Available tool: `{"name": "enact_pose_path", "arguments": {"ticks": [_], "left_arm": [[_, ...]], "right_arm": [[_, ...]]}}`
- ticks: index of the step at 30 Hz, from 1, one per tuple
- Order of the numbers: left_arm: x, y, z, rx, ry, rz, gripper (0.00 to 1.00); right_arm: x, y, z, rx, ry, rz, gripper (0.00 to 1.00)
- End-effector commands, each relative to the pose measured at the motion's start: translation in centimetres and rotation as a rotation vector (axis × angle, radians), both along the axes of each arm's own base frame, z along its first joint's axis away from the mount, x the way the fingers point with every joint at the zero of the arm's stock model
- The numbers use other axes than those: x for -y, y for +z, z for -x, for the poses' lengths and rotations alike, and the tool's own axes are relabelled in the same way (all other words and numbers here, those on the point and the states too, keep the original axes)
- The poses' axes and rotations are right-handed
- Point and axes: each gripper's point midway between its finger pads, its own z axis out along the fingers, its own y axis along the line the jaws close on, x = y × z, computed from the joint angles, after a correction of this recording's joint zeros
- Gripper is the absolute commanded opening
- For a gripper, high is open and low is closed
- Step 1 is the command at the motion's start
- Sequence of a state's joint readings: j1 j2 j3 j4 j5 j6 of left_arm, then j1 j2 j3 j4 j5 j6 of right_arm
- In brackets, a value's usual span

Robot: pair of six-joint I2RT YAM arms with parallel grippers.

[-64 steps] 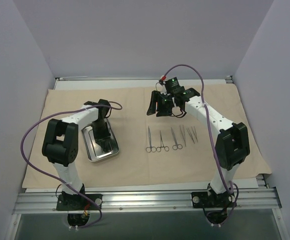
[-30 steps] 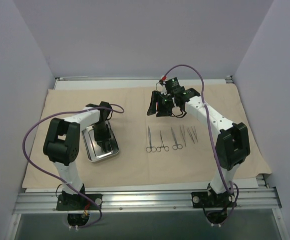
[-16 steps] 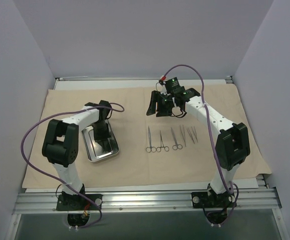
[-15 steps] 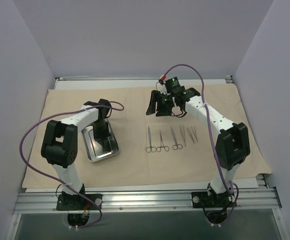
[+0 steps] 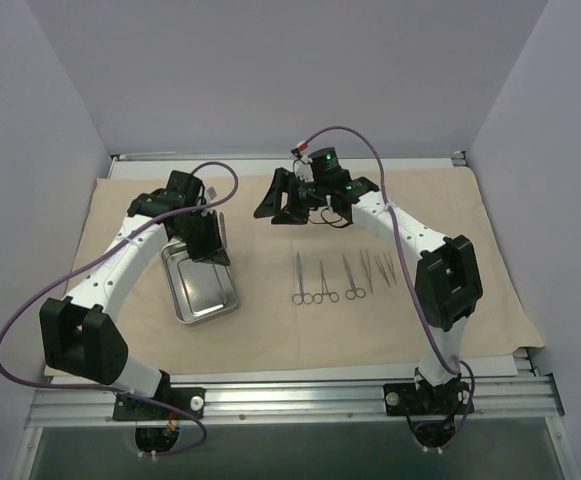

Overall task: Open and lay out the surgical kit
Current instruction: Place the medical item in the surgical kit.

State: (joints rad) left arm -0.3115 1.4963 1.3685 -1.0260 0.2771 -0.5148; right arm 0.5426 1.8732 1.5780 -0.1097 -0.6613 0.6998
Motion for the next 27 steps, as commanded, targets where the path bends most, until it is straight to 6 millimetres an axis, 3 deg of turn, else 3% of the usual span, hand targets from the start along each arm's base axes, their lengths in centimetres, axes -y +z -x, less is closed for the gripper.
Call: {"name": "enact_pose_path", "arguments": {"ticks": [1,6,8,18,21,22,23,24,27], "left_arm": [[2.2,2.1,0.0,0.042,-0.032,0.147,0.02],[2.9,2.4,0.1,0.036,-0.046,0.185,0.02],[3.1,2.5,0.0,0.033,-0.047,0.196,0.02],[3.7,2.8,-0.2,0.036,-0.057,0.226,0.02],[3.9,2.8,-0.3,0.032,-0.063,0.234,0.02],[3.9,2.8,-0.4,0.034,-0.065,0.238,0.02],[4.0,2.8,-0.4,0.036,-0.066,0.241,0.03],[4.1,2.8,-0.3,0.033,-0.073,0.252,0.11],[3.8,2.8,-0.4,0.044,-0.063,0.249,0.5]], "right_arm": [[-3.5,2.9,0.7,0.021,0.065,-0.116,0.61],[-6.0,2.6,1.8,0.017,0.101,-0.112,0.57],[-6.7,1.7,2.3,0.001,0.117,-0.098,0.56],[-8.0,-0.1,3.2,-0.033,0.142,-0.08,0.47],[-8.0,-0.6,3.1,-0.04,0.15,-0.066,0.28],[-8.0,-0.9,3.1,-0.044,0.151,-0.06,0.11],[-7.9,-1.0,2.9,-0.04,0.154,-0.054,0.03],[-7.8,-1.1,2.9,-0.038,0.156,-0.049,0.0],[-6.3,-1.9,1.9,-0.009,0.13,0.017,0.0]]}}
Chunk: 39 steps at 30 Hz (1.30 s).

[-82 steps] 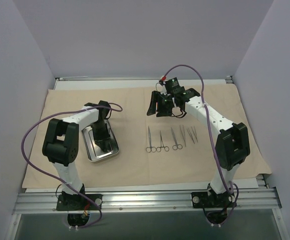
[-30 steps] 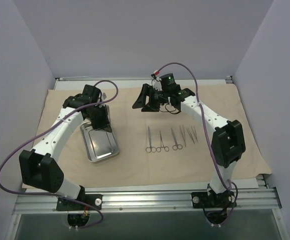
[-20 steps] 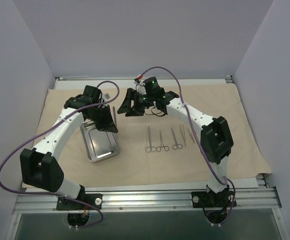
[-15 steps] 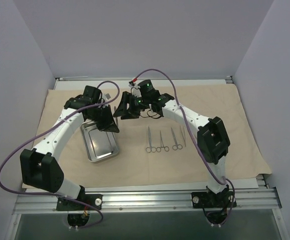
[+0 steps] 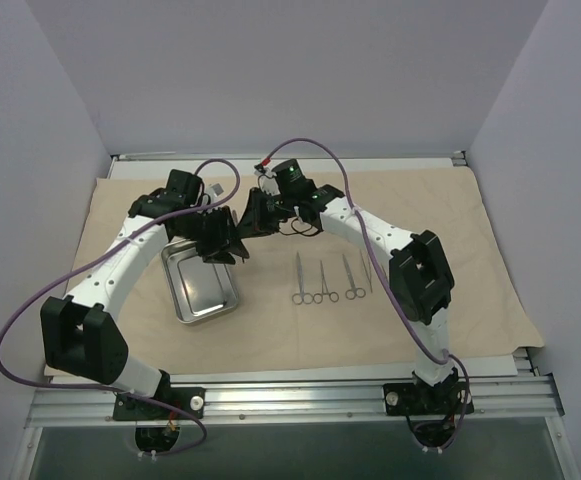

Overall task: Open and lay out the surgical kit
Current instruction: Place the medical item in the surgical kit.

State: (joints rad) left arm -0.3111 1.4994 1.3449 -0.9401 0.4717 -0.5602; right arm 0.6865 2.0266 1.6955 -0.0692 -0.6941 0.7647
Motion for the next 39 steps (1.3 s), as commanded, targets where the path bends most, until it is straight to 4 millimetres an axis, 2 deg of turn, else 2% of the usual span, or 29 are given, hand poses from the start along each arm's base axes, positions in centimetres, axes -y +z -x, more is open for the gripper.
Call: {"name": "enact_pose_path", "arguments": {"ticks": [1,3,4,5,7,8,10,11,15,18,22,26,28,34,39], "left_arm": [[0.3,1.9,-0.9,0.09,-0.004,0.059,0.54],[-0.4,1.7,-1.0,0.112,-0.009,0.048,0.58],[-1.3,1.7,-1.2,0.128,-0.008,0.034,0.58],[-1.9,1.4,-1.2,0.126,-0.005,0.026,0.58],[-3.4,1.2,-1.2,0.139,0.02,0.017,0.58],[-3.9,1.0,-1.3,0.153,0.016,0.013,0.58],[-4.7,0.4,-0.8,0.159,0.016,0.014,0.57],[-5.3,0.2,-0.9,0.159,0.028,0.016,0.57],[-6.0,-1.0,0.5,0.13,0.041,0.072,0.57],[-6.3,-1.4,1.0,0.125,0.037,0.095,0.57],[-6.5,-1.6,1.1,0.135,0.027,0.098,0.57],[-6.4,-1.3,1.0,0.144,0.026,0.108,0.57],[-6.4,-1.4,1.0,0.141,0.028,0.109,0.57],[-6.2,-1.8,0.9,0.115,0.04,0.126,0.57],[-6.1,-2.0,0.4,0.107,0.041,0.135,0.57]], "right_arm": [[2.7,0.0,-2.2,0.076,-0.031,0.07,0.0],[6.3,-2.0,-3.3,0.119,-0.062,0.21,0.0],[9.9,-2.3,-4.6,0.126,-0.127,0.288,0.0],[12.2,-3.0,-5.2,0.13,-0.154,0.346,0.0],[17.4,-4.7,-5.3,0.147,-0.176,0.463,0.0],[21.9,-5.8,-5.9,0.105,-0.232,0.54,0.0],[26.4,-7.4,-5.0,0.08,-0.18,0.628,0.0],[30.3,-8.1,-4.4,0.01,-0.217,0.701,0.0],[36.8,-7.2,-4.4,0.063,-0.277,0.858,0.0],[39.2,-8.8,-3.5,0.059,-0.207,0.916,0.0],[41.1,-10.7,-2.6,0.063,-0.141,0.972,0.0],[42.1,-12.8,-0.9,0.01,-0.09,0.985,0.0],[43.0,-13.4,-0.8,-0.009,-0.114,0.976,0.0],[43.3,-14.6,-1.3,-0.041,-0.131,0.929,0.0],[42.7,-16.2,-0.4,-0.084,-0.112,0.9,0.0]]}}
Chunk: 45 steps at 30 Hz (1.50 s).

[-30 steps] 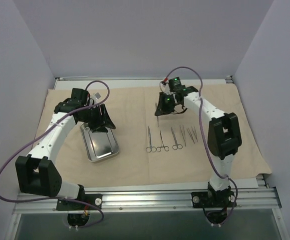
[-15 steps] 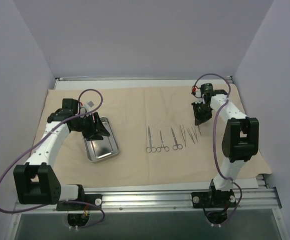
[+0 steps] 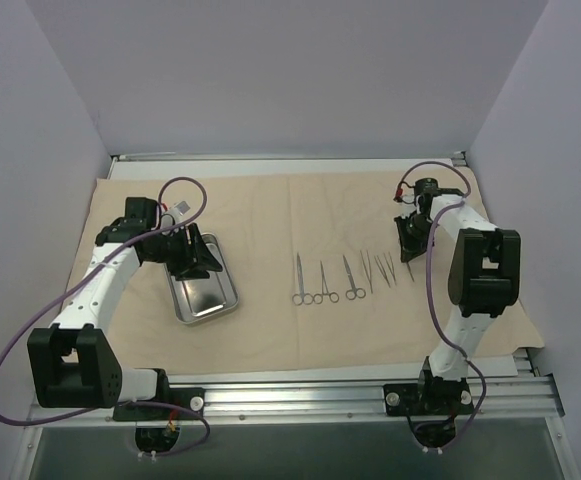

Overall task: Open and lay out the surgical kit
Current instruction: Place the medical item in the surgical kit.

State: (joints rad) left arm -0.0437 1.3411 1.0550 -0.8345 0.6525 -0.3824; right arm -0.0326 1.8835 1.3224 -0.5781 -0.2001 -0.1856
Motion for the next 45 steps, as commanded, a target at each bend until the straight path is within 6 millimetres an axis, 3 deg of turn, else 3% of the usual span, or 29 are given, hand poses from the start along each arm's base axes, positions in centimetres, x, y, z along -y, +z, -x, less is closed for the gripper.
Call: {"name": "enact_pose_path", "arguments": {"ticks": [1,7,16,23,29,37,45], "left_arm": [[0.3,0.9,-1.2,0.058,-0.011,0.029,0.57],[0.2,0.9,-1.7,0.057,-0.011,0.029,0.56],[0.1,0.4,-1.9,0.039,-0.008,0.032,0.57],[0.1,0.2,-2.0,0.031,-0.009,0.043,0.57],[0.0,0.3,-2.1,0.029,-0.009,0.044,0.57],[0.1,0.1,-1.9,0.021,-0.01,0.047,0.57],[0.3,0.2,-2.0,0.028,-0.014,0.057,0.57]], "right_arm": [[-0.6,-1.2,1.3,-0.051,0.023,-0.032,0.0],[-1.0,-2.6,2.2,-0.096,0.015,-0.06,0.0],[0.0,-3.8,3.1,-0.123,-0.032,-0.06,0.01],[1.1,-3.6,3.5,-0.116,-0.063,-0.037,0.17],[1.4,-3.7,3.5,-0.117,-0.076,-0.022,0.24],[1.9,-3.5,3.4,-0.111,-0.095,0.003,0.26],[1.9,-1.3,2.0,-0.034,-0.111,-0.006,0.26]]}}
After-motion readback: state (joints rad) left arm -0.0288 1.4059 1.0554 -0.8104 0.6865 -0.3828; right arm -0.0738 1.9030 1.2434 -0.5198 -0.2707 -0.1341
